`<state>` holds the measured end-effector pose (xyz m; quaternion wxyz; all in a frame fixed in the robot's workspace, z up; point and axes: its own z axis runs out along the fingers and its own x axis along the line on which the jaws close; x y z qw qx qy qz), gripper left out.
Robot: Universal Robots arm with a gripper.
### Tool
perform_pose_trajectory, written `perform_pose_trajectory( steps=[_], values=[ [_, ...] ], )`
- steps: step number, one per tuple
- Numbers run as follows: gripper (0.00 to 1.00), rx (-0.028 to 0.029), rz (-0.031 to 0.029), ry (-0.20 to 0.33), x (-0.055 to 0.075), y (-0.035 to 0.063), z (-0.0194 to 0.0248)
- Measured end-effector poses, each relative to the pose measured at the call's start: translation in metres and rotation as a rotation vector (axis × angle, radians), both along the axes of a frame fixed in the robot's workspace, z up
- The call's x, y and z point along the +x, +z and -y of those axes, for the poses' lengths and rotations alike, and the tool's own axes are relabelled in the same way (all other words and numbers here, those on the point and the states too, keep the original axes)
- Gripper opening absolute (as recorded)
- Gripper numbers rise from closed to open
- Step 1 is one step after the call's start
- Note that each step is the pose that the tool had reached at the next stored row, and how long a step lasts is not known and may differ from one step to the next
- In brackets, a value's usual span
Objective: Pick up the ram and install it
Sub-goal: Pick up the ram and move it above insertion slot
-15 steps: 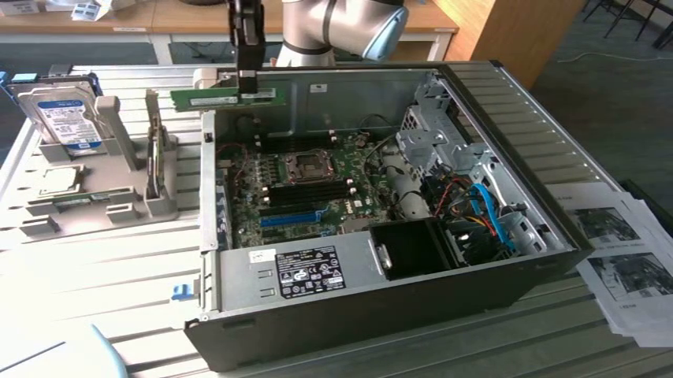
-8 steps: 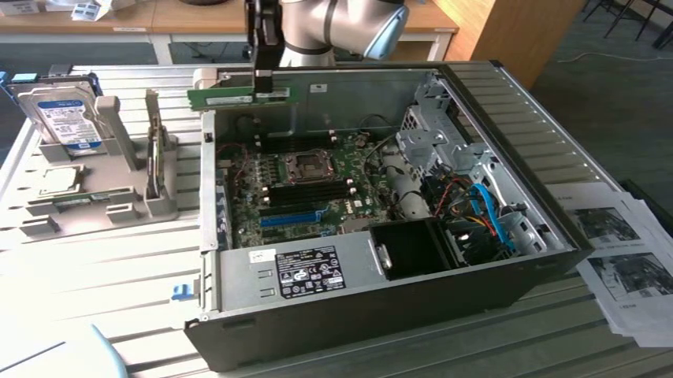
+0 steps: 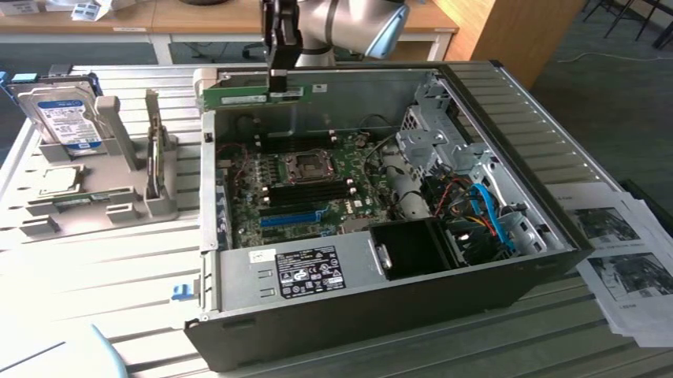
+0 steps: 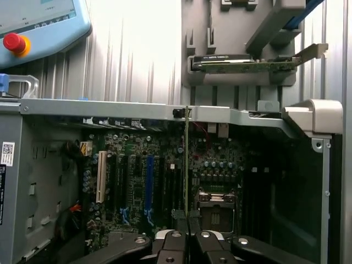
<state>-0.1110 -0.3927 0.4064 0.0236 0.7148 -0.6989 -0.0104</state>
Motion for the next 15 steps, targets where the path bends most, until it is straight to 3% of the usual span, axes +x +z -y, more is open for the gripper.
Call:
perform_pose_trajectory(
  steps=[15],
  values=[
    [0.11, 0.0, 0.0, 0.0, 0.029, 0.0, 0.0]
  ],
)
